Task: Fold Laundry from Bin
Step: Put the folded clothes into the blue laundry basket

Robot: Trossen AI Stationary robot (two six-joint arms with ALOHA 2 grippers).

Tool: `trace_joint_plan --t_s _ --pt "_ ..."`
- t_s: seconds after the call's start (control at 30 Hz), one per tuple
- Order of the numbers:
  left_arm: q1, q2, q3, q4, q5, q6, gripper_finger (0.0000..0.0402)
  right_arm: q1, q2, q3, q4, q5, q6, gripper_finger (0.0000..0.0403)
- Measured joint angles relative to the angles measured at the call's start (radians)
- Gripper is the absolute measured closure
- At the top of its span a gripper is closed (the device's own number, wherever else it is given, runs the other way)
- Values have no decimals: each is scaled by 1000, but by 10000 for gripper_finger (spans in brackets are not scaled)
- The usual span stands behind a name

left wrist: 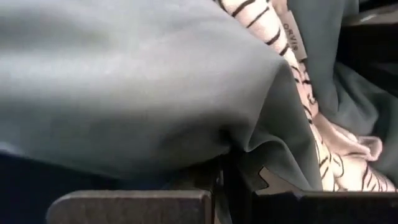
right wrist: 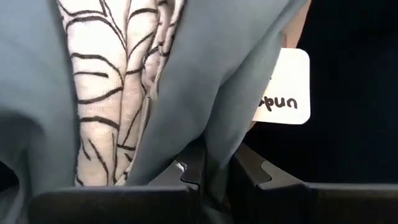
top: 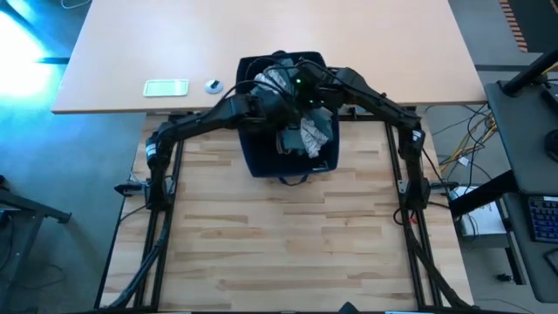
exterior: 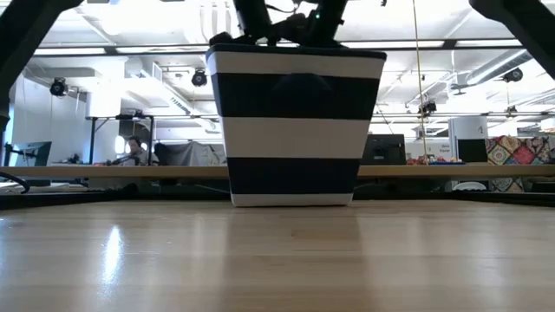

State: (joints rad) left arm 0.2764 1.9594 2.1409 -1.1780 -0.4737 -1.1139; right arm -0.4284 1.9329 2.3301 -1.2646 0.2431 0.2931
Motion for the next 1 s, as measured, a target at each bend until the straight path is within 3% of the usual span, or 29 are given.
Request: trace_joint_plan --t_s 0.3,0.57,0.8,1.0 --pt "-30 -2 -107 50 -30 -128 401 -2 12 -58 36 -49 -218 371" --pt "-34 -2 -208 79 -52 -223 401 -25 12 -188 126 -98 -221 371" --pt "42 0 -269 187 -54 -47 401 -75 8 -287 176 -97 -59 371" --pt "115 2 -301 257 6 125 401 -81 6 -341 242 -30 52 371"
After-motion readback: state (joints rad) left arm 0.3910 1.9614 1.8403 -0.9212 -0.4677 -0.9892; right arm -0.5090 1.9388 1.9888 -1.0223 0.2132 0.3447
